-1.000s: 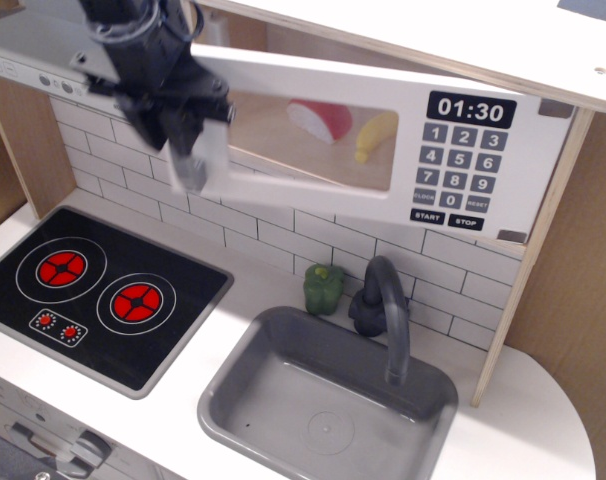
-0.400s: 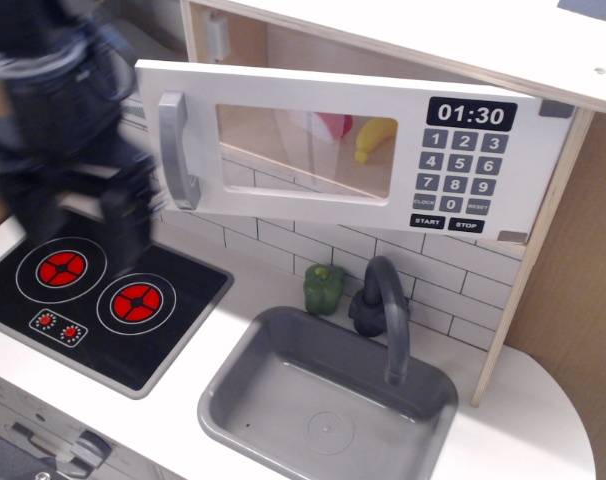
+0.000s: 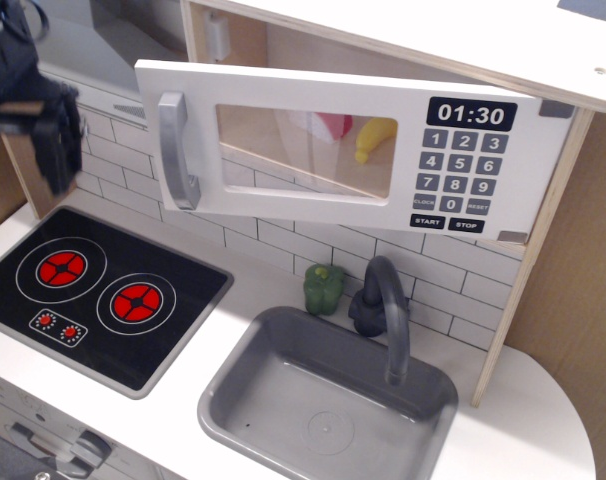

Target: Open microwave

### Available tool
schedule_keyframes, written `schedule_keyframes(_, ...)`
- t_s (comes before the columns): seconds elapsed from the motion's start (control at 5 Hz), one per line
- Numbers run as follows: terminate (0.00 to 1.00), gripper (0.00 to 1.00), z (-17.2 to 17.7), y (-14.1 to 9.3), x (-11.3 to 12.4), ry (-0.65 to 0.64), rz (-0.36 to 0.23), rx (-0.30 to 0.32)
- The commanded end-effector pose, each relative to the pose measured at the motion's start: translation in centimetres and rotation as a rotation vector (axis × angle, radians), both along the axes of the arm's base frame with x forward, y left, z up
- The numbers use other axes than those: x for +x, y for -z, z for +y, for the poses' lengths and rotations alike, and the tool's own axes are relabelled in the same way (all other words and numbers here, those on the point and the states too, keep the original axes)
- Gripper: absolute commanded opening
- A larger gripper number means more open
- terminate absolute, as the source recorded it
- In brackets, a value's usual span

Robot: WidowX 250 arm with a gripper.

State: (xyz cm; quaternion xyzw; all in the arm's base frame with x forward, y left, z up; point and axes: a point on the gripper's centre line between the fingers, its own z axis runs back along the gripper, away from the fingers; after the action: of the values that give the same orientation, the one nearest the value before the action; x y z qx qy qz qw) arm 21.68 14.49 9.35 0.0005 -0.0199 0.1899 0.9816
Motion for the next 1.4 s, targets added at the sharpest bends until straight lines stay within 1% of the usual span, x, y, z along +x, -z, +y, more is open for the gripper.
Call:
schedule_keyframes(0.0,0.0,1.0,4.2,-2.9,4.9,-0.176,-0.052,0.041)
schedule_keyframes(0.2,0.0,1.0,1.9,-2.0,7.0,-0.165,-0.05,0.046)
schedule_keyframes(0.4,0.0,1.0,0.1,-2.0,8.4,-0.164,-0.067,0.048)
schedule_keyframes(0.6,0.0,1.0,-2.7,-0.9,9.4,-0.137,-0.05,0.054)
schedule_keyframes(0.8,0.0,1.0,-5.2,-0.5,8.8,-0.061,-0.042,0.05)
schedule_keyframes(1.0,0.0,1.0,-6.6,0.0,6.6,0.033,-0.048,0.073)
schedule_keyframes(1.2,0.0,1.0,-7.6,0.2,4.4,0.114,-0.043,0.074)
